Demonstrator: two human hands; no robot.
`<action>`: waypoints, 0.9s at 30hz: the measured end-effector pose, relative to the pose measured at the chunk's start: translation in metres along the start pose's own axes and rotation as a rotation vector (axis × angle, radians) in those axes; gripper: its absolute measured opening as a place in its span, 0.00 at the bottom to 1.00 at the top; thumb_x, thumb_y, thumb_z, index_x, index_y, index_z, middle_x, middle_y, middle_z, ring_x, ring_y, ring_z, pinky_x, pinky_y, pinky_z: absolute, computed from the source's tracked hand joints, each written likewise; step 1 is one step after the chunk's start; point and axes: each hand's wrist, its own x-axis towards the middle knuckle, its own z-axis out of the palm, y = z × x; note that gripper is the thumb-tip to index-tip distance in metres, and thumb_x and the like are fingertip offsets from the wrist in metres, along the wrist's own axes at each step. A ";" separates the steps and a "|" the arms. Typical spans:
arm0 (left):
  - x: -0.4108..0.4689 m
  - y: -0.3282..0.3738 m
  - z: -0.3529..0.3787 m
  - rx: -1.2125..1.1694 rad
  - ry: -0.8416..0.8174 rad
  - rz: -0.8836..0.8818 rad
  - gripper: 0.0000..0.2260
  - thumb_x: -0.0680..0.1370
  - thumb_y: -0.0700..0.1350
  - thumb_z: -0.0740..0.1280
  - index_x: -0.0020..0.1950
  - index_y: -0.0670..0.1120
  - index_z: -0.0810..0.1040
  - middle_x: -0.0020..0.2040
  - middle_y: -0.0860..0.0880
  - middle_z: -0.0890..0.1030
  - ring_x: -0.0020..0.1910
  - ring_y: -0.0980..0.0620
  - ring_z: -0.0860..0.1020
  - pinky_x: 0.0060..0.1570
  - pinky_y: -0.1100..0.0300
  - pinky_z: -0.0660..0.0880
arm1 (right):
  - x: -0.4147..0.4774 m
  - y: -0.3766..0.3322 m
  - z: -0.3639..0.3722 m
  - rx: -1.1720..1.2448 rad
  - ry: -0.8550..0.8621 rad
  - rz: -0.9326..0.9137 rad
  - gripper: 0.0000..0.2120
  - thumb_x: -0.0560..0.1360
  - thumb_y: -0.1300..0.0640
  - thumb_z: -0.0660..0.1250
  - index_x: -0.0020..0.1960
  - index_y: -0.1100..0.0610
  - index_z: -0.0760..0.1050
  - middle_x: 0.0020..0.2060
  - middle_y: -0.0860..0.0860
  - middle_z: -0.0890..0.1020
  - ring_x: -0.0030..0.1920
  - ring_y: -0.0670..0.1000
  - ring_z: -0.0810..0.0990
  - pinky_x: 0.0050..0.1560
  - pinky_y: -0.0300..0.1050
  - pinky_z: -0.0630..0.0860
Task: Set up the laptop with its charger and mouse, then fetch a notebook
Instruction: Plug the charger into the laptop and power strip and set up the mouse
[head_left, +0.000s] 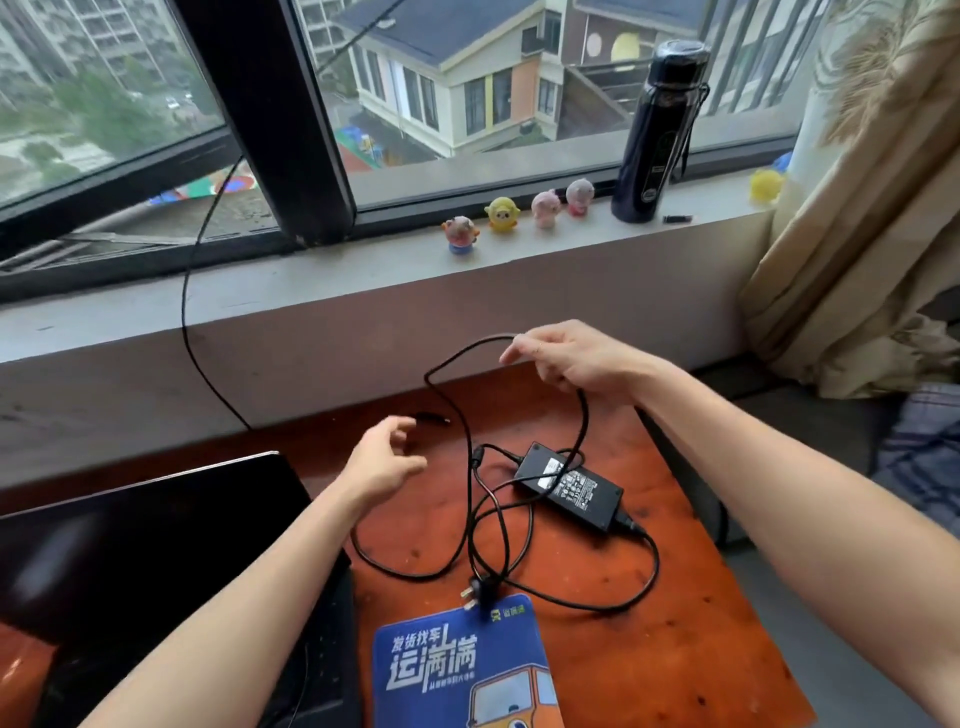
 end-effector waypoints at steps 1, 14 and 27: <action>0.003 0.011 -0.003 -0.037 0.040 0.042 0.28 0.70 0.38 0.74 0.68 0.47 0.71 0.60 0.45 0.74 0.58 0.47 0.75 0.57 0.55 0.74 | 0.000 -0.001 0.005 -0.021 -0.048 -0.017 0.16 0.82 0.49 0.59 0.53 0.57 0.81 0.27 0.48 0.66 0.29 0.47 0.62 0.31 0.40 0.61; -0.013 0.023 -0.045 0.000 0.274 0.201 0.20 0.75 0.45 0.69 0.26 0.42 0.67 0.25 0.50 0.60 0.23 0.57 0.57 0.23 0.60 0.54 | 0.026 0.133 0.032 -0.371 0.059 0.181 0.08 0.75 0.56 0.67 0.51 0.56 0.83 0.47 0.54 0.84 0.46 0.52 0.81 0.46 0.43 0.73; -0.041 0.007 -0.103 0.345 0.584 0.093 0.27 0.76 0.57 0.56 0.22 0.43 0.61 0.22 0.46 0.69 0.28 0.41 0.69 0.32 0.53 0.64 | 0.030 0.114 0.005 0.296 0.058 0.161 0.08 0.68 0.51 0.75 0.34 0.54 0.81 0.23 0.46 0.68 0.24 0.44 0.61 0.26 0.37 0.59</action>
